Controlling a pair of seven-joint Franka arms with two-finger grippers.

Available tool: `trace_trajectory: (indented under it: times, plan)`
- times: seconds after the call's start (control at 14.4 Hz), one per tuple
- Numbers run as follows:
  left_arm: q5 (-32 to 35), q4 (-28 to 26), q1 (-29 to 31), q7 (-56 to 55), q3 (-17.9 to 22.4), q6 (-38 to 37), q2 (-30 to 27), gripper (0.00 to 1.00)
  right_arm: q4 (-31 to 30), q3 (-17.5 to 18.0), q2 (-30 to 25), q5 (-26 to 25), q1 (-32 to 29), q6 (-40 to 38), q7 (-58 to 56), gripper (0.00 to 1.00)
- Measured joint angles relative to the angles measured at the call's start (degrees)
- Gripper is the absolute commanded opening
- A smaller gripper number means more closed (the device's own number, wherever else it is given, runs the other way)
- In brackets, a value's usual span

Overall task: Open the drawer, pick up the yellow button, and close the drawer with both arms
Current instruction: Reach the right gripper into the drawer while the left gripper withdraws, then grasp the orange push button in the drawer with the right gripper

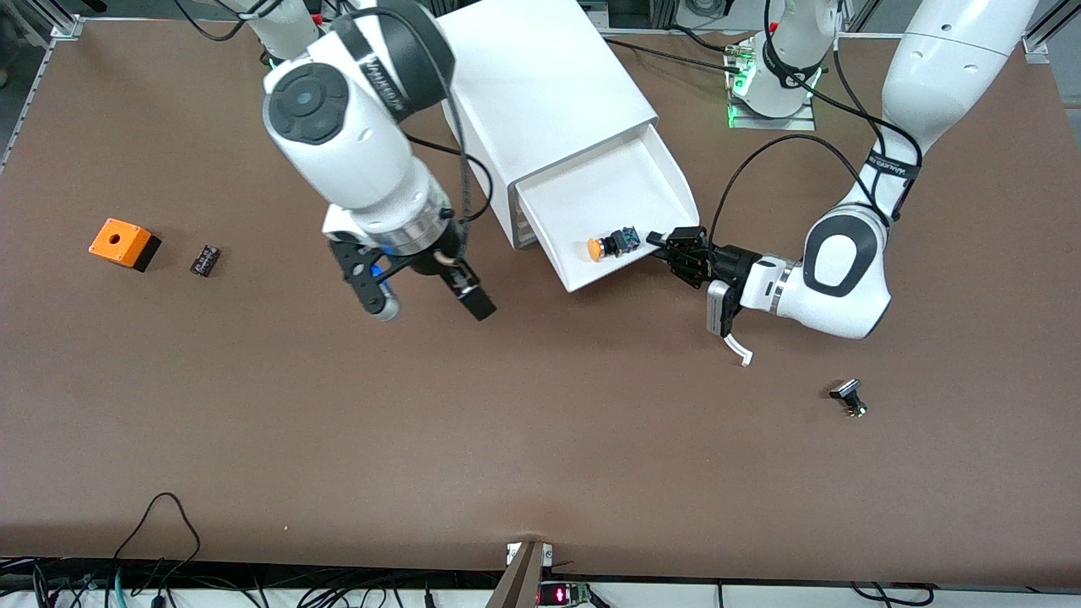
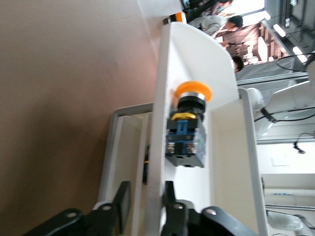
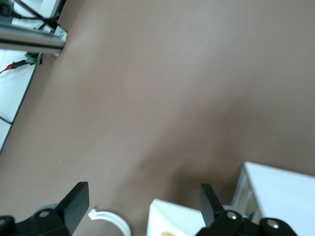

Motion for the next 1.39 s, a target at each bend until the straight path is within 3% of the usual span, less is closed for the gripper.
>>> trace_trajectory:
  times: [0.28,0.76,1.18,1.39]
  plan:
    - [9.4,4.8,0.0,-14.6,-0.1,-2.1,-2.0,1.0,0.1,0.0,2.2,0.0,6.0,5.0,8.9,1.0]
    - [32.9,15.1,-1.9,-44.6,-1.7,-9.8,-5.1,1.0,0.1,-0.1,6.1,0.0,13.1,10.5,19.1,1.0]
    - [58.7,20.5,-5.9,-51.7,-2.0,-10.4,-6.7,1.0,0.2,-0.1,10.5,0.0,15.1,14.8,22.6,1.0]
    - [65.1,25.9,-7.6,-52.6,-1.4,-10.8,-7.3,1.0,0.2,-0.1,12.0,0.0,15.7,16.9,23.9,0.98]
